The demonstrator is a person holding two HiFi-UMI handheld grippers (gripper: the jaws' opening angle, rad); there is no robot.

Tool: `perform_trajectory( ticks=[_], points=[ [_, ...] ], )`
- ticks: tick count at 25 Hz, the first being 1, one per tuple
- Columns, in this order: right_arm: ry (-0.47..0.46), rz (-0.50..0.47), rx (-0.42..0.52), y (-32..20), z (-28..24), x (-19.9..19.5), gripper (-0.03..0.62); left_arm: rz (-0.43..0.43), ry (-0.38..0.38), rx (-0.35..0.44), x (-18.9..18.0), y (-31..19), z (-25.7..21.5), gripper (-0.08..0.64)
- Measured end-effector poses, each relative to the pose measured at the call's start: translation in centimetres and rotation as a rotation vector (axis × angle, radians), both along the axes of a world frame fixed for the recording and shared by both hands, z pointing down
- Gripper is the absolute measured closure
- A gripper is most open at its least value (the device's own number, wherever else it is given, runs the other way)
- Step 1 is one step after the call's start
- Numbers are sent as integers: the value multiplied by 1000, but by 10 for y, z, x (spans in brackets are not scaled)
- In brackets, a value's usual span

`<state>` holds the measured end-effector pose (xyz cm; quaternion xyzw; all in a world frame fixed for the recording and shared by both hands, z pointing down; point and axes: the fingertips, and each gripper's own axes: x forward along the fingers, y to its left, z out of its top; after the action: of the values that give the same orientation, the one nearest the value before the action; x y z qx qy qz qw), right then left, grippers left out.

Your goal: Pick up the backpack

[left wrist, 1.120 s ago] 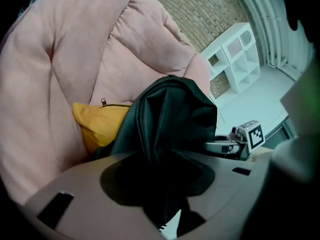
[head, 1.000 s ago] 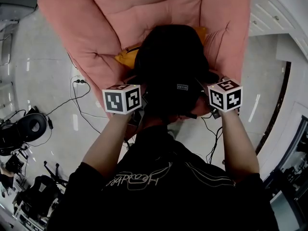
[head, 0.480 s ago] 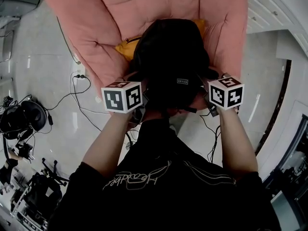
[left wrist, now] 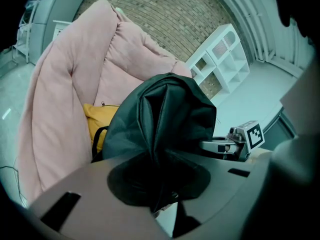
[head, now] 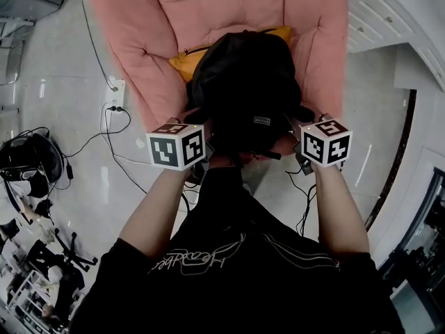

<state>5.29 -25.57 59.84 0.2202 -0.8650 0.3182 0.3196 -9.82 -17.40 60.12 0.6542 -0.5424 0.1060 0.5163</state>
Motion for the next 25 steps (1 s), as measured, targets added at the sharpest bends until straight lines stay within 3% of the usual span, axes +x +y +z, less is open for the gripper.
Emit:
perform_trajectory(
  ticks=[16, 25],
  points=[
    [-110, 31, 107, 49, -72, 30, 543, -19, -50, 103, 30, 51, -68, 489],
    [-163, 2, 147, 97, -125, 62, 545, -15, -64, 159, 63, 101, -121, 492]
  ],
)
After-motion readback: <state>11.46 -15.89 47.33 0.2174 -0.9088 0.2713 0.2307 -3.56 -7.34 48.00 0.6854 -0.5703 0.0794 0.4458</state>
